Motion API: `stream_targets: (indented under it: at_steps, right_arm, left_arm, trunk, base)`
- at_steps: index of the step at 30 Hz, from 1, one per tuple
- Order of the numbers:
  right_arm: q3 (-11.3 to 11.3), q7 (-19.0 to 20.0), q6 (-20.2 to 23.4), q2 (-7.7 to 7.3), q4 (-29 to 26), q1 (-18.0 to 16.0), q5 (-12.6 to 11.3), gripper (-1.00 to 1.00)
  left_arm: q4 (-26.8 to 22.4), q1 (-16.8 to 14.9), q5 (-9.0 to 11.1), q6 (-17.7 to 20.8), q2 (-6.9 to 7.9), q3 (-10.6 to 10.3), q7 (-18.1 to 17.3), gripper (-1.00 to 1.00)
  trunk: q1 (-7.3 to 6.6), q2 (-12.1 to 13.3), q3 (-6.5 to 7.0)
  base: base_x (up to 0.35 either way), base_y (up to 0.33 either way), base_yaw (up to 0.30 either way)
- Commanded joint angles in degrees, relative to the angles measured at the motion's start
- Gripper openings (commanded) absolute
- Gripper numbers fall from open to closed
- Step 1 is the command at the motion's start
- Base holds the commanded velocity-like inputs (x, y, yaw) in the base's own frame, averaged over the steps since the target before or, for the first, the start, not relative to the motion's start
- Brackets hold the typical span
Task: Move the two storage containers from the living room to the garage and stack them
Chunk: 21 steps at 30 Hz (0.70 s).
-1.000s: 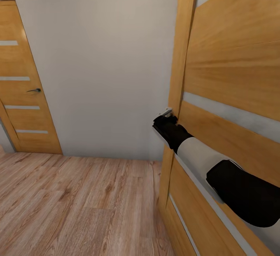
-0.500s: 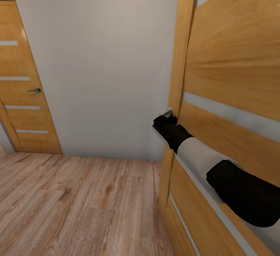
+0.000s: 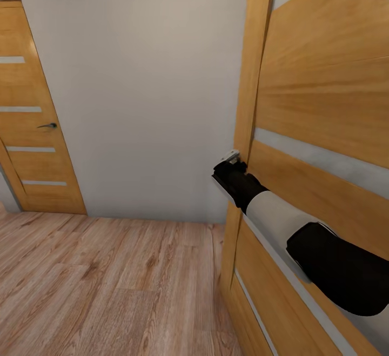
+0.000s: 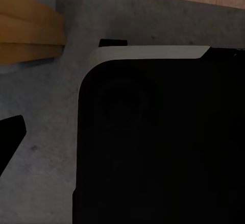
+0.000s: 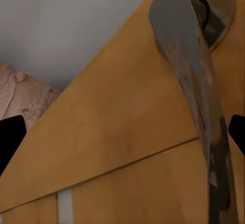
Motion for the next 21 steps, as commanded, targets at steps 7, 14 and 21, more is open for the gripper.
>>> stream_targets:
  at_steps: [7,14,21]
  right_arm:
    - [0.41,-0.49,0.18,0.0,0.78,-0.08,-0.57,1.0]
    - [0.35,-0.5,-0.9,-1.2,3.08,-0.08,-0.67,1.0]
    - [0.35,-0.5,-1.09,-4.63,3.34,-0.08,-0.8,1.0]
  left_arm:
    - [0.01,-0.02,0.38,-0.15,0.01,0.07,-0.14,1.0]
    - [0.01,-0.02,0.37,-0.15,0.01,0.08,-0.12,1.0]
    - [0.01,-0.02,0.4,-0.15,0.01,0.05,-0.13,1.0]
  trunk:
    - [0.0,-0.03,-0.06]
    - [0.0,-0.03,-0.06]
    - [0.0,-0.03,-0.06]
  base:
    - [0.0,0.0,0.0]
    - [0.0,0.0,0.0]
    - [0.0,0.0,0.0]
